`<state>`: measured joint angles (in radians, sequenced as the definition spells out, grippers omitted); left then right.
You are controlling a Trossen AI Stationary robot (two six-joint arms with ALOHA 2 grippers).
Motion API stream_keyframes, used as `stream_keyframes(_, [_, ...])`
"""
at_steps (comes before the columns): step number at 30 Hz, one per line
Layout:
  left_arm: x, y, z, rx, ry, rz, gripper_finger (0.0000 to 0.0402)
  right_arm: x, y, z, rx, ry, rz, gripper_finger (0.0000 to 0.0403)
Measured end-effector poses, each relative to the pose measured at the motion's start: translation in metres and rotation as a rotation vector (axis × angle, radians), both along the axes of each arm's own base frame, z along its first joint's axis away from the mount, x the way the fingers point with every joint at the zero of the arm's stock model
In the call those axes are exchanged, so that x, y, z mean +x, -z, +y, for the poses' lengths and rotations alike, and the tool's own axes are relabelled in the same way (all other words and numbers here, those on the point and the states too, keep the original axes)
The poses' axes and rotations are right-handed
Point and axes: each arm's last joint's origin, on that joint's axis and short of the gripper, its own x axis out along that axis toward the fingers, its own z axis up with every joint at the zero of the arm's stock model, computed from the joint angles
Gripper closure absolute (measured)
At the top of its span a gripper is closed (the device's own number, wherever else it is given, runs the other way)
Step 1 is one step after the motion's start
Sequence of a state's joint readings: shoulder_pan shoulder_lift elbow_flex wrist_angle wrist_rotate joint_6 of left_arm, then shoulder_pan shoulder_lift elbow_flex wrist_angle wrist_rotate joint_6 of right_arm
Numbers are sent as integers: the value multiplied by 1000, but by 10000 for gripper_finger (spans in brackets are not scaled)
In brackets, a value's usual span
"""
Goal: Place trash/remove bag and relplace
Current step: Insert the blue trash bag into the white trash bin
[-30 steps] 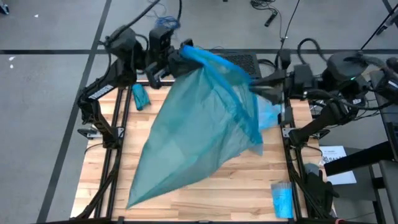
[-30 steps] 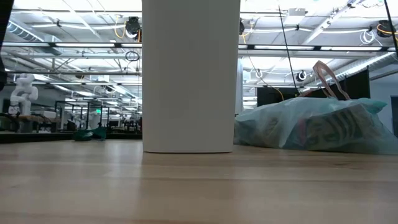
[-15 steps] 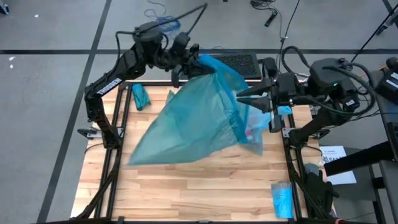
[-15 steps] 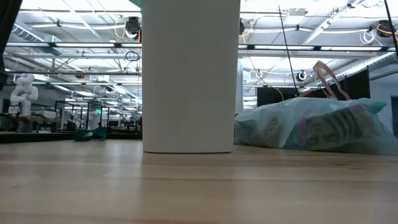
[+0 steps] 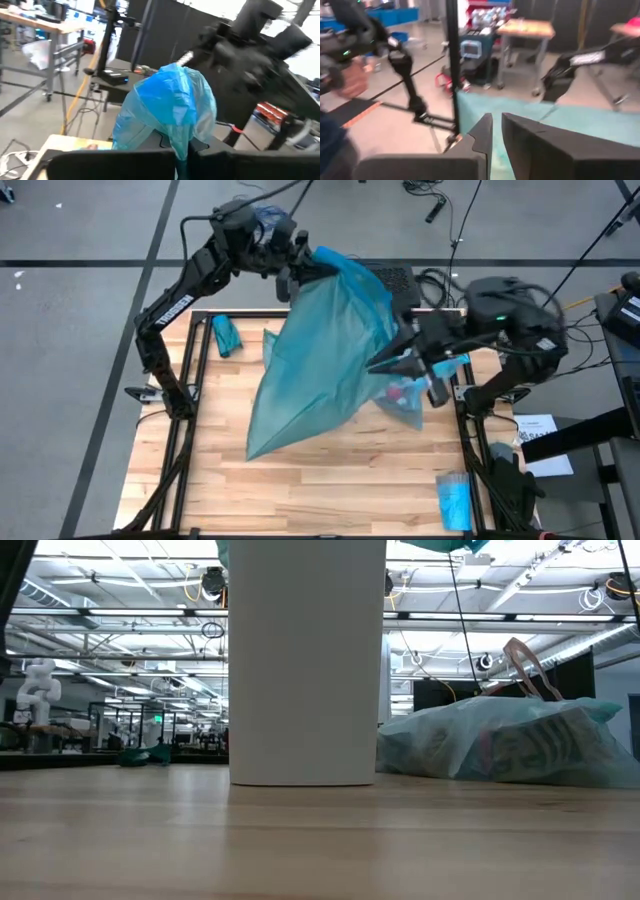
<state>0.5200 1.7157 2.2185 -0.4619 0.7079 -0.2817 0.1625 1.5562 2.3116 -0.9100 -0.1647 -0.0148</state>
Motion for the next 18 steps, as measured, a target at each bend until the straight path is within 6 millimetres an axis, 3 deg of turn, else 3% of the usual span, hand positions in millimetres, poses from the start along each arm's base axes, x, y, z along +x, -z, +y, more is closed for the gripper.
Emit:
stream_keyframes(4, [-6, 0, 13, 9, -39, 0, 402, 26, 18, -1, 9, -43, 107, 399])
stream_keyframes(9, [-14, 1, 23, 50, -22, 3, 402, 51, 40, -12, -18, -4, 224, 401])
stream_keyframes(18, [-22, 21, 32, 21, -41, 172, 402, 93, 73, -31, -65, 22, 339, 403])
